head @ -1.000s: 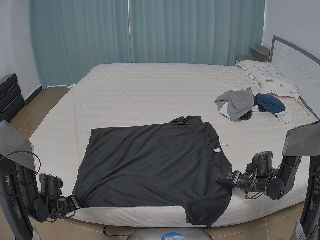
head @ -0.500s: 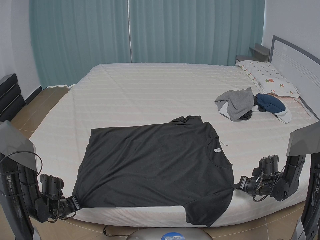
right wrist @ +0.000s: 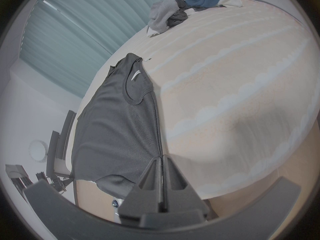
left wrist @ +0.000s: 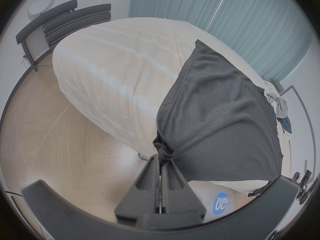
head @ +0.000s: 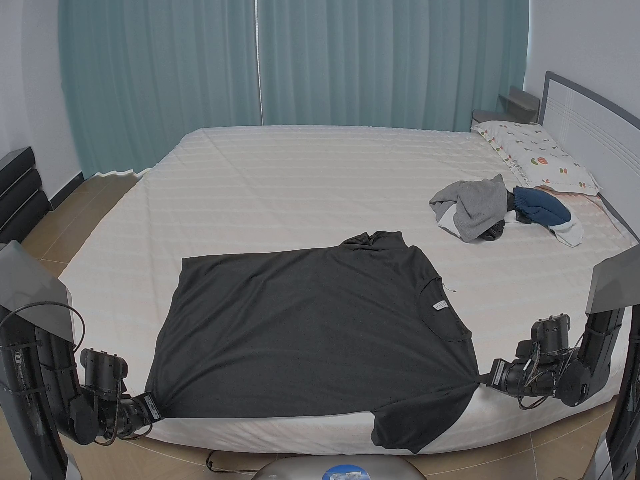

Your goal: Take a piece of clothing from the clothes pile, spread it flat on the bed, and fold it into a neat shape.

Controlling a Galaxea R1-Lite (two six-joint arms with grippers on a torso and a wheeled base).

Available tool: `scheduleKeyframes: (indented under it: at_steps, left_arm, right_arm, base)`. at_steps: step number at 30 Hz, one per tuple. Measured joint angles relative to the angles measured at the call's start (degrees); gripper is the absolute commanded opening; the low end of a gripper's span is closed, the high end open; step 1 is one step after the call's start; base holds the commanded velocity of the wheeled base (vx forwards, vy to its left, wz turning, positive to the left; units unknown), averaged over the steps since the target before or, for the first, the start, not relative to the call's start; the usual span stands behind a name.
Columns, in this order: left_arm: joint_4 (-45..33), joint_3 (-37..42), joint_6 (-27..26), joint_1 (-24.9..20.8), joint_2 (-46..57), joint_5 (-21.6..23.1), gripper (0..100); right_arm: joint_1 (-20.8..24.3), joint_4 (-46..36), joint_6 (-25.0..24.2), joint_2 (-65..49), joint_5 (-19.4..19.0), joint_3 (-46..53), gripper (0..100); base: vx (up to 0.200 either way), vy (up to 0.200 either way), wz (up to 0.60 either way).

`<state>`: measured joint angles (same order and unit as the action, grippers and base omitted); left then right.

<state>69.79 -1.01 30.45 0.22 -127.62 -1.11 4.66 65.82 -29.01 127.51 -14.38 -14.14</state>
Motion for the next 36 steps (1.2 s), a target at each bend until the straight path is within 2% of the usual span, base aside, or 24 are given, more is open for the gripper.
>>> scheduleKeyframes:
  at_steps: [7,12,19,22,32,33,36]
  left_arm:
    - [-2.1,0.0,-1.5,0.0,0.1,-0.1,0]
    - [-1.0,0.0,-2.1,0.1,0.2,-0.1,0]
    - [9.7,0.0,-1.0,1.3,0.1,0.0,0]
    - [13.0,0.0,1.2,2.1,0.0,0.0,0]
    - [15.2,-0.4,3.6,2.6,-1.6,0.5,0]
    - [15.2,-0.4,3.6,2.6,-1.8,0.5,0]
    - [15.3,-0.5,3.6,2.6,-2.2,0.6,0]
  right_arm:
    - [0.0,-0.2,0.7,-1.5,0.0,1.1,0]
    - [0.1,-0.1,0.7,-1.9,0.1,0.6,0]
    - [-0.1,-0.4,0.1,-2.6,0.1,-3.8,0]
    - [-0.2,-0.7,-0.1,-2.7,0.0,-7.4,0]
    - [0.9,-5.4,-0.2,1.5,0.1,-18.3,0]
    - [1.1,-5.5,-0.2,2.0,0.1,-18.9,100]
    - [1.4,-5.0,-0.3,3.5,0.0,-20.4,100]
  base:
    - [0.0,0.0,0.0]
    - [0.0,0.0,0.0]
    - [0.0,0.0,0.0]
    - [0.0,0.0,0.0]
    - [0.0,0.0,0.0]
    - [0.0,0.0,0.0]
    - [0.0,0.0,0.0]
